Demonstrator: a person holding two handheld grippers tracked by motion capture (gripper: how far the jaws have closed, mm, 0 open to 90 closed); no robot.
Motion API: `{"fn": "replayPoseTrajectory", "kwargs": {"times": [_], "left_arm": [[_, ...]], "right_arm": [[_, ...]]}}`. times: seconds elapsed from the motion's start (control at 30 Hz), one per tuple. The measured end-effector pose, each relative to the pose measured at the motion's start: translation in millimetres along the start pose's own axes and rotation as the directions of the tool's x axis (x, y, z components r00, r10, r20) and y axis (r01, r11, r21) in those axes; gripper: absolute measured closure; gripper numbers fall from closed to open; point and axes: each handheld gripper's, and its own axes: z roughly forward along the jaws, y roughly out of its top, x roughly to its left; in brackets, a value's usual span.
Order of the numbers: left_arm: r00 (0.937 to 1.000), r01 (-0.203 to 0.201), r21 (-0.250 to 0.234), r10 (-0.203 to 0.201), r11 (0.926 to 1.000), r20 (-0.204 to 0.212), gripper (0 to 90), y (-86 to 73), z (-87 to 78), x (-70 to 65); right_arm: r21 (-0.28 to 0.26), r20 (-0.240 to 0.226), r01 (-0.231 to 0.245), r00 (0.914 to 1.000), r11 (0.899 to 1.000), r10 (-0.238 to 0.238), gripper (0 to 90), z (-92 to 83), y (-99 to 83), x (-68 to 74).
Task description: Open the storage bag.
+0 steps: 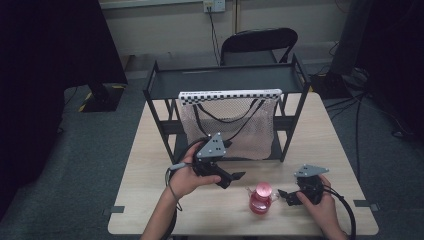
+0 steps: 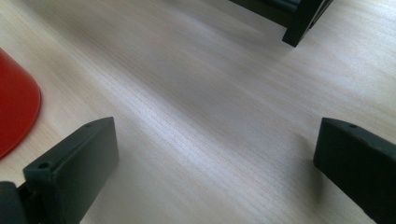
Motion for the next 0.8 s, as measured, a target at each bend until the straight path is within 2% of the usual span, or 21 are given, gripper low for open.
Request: {"fn": "replayPoseTrajectory", "kwargs": {"times": [0.37, 0.47, 0.53, 0.73, 0.8], "left_arm": [[0.9981, -0.013, -0.045, 0.01, 0.9989, -0.061, 2.4, 8.9, 1.6, 7.2], [0.9952, -0.021, -0.029, 0.018, 0.9994, -0.096, 2.3, 7.9, 4.7, 10.2], [0.991, -0.029, -0.022, 0.026, 0.9993, -0.131, 2.4, 6.9, 6.7, 12.2], [0.9837, -0.042, 0.021, 0.045, 0.9989, -0.174, 2.3, 4.6, 12.8, 17.4], [0.9791, -0.052, 0.048, 0.06, 0.9975, -0.194, 2.3, 3.6, 16.0, 18.7]], "right_arm": [[0.001, -0.001, 0.0, 1.0, 1.0, 0.0, 0.0, -0.1, 0.0, 0.1], [0.001, -0.001, 0.0, 1.0, 1.0, 0.0, 0.0, -0.1, 0.0, 0.0], [0.001, -0.001, 0.0, 1.0, 1.0, 0.0, 0.0, -0.1, 0.0, 0.0], [0.001, -0.001, 0.0, 1.0, 1.0, 0.0, 0.0, -0.1, 0.0, 0.1], [0.001, -0.001, 0.0, 1.0, 1.0, 0.0, 0.0, -0.1, 0.0, 0.1]]}}
